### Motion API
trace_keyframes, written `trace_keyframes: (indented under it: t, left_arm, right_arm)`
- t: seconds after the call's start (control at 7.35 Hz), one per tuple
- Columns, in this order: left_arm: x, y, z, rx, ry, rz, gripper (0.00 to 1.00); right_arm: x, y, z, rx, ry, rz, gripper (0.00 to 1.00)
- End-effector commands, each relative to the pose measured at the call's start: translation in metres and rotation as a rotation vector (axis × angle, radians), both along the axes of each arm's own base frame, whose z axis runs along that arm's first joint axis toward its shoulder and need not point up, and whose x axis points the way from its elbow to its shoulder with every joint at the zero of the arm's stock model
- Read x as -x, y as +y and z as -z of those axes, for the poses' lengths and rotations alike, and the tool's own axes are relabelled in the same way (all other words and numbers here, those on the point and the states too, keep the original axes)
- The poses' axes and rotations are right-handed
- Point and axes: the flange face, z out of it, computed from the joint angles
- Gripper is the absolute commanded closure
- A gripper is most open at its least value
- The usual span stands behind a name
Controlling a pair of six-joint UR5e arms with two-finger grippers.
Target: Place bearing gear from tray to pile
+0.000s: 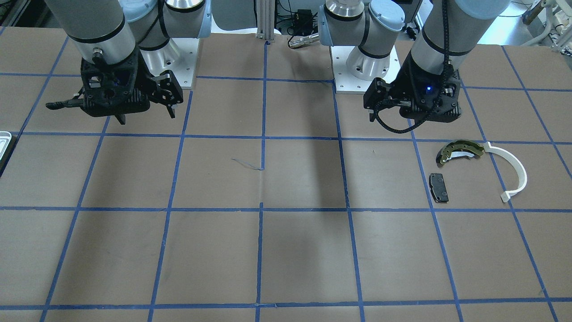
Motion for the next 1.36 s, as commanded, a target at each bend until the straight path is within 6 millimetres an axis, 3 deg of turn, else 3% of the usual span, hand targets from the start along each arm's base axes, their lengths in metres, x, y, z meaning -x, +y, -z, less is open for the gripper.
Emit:
trace_keyframes:
  t: [0.0, 0.27, 0.68, 0.95, 1.23]
  left_arm:
    - [0.0, 0.0, 0.001, -0.003, 0.0, 0.0, 0.0]
    - [0.0, 0.0, 0.004, -0.008, 0.0, 0.0, 0.0]
    - [0.001, 0.002, 0.01, -0.012, 0.0, 0.001, 0.0]
    - [0.0, 0.002, 0.009, -0.008, 0.0, 0.0, 0.0]
    - [0.0, 0.003, 0.011, -0.012, 0.0, 0.0, 0.0]
  right_arm:
    - [0.003, 0.002, 0.009, -0.019, 0.001, -0.005, 0.0]
    - [0.022, -0.007, 0.008, 0.009, -0.002, -0.052, 0.0]
    - [0.091, -0.02, 0.01, 0.004, -0.007, -0.054, 0.0]
    - [0.203, -0.028, 0.041, 0.03, -0.011, -0.054, 0.0]
    - [0.308, -0.021, 0.084, 0.094, 0.032, -0.176, 0.0]
